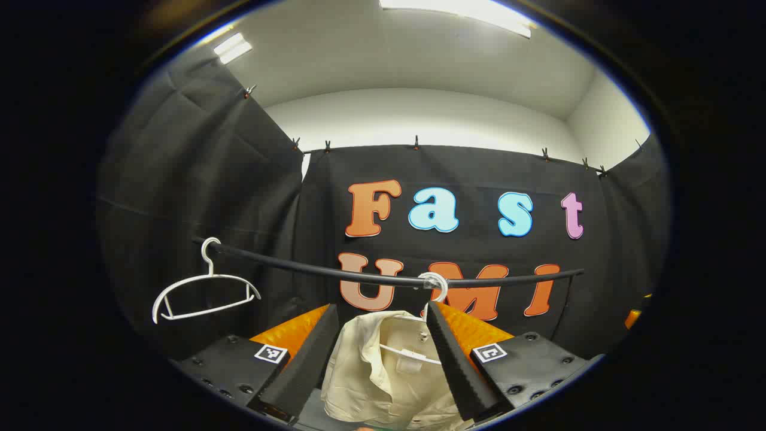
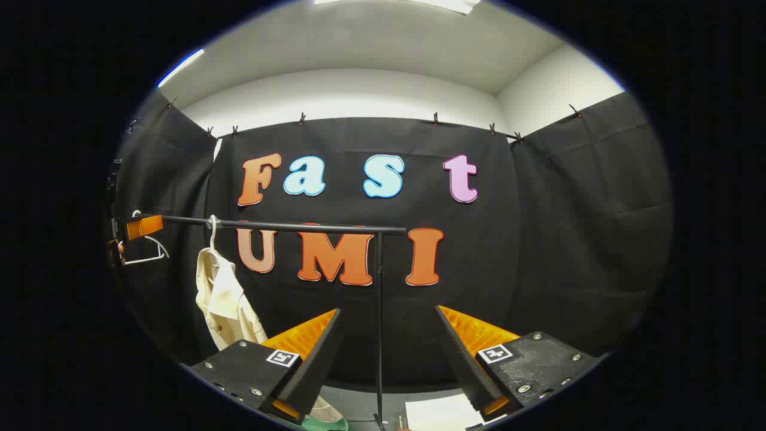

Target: Grasp the clothes on the hanger with both hands and then place them into the laundry hamper below.

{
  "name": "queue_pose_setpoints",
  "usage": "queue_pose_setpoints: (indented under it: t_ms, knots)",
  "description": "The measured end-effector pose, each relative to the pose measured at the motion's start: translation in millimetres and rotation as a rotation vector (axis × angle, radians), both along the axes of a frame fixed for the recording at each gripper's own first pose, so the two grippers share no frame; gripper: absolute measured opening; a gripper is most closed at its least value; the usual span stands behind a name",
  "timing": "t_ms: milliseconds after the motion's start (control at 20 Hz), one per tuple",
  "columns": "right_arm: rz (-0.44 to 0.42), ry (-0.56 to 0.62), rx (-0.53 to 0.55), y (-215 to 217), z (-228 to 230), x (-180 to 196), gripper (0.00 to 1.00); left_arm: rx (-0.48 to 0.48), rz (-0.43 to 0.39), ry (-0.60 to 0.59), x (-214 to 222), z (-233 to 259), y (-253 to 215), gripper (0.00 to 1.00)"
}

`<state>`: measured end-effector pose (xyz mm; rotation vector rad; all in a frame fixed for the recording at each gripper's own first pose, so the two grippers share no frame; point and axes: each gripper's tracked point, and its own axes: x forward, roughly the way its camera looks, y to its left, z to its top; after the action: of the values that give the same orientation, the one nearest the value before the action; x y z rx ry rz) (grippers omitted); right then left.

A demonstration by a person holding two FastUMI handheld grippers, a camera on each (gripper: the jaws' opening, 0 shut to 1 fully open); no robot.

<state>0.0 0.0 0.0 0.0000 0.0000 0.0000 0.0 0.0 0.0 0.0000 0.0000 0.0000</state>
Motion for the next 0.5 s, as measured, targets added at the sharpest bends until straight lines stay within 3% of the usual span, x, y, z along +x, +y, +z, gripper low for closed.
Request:
queue_pose_setpoints:
  t_ms: [100,450,500]
  knots:
    - [-0.001,0.001,-0.002,1.3,0.5,-1.0,0.93,0.001,0.005,-0.001,0.2,-0.2,3.0,0.96]
    - [0.005,0.008,-0.002,7.6,-3.3,-0.5,0.93,0.002,0.012,0.008,2.4,-5.5,8.3,0.93]
    - [0.006,0.007,-0.003,9.0,-2.9,-0.6,0.93,0.001,0.014,0.009,1.6,-5.2,10.0,0.96]
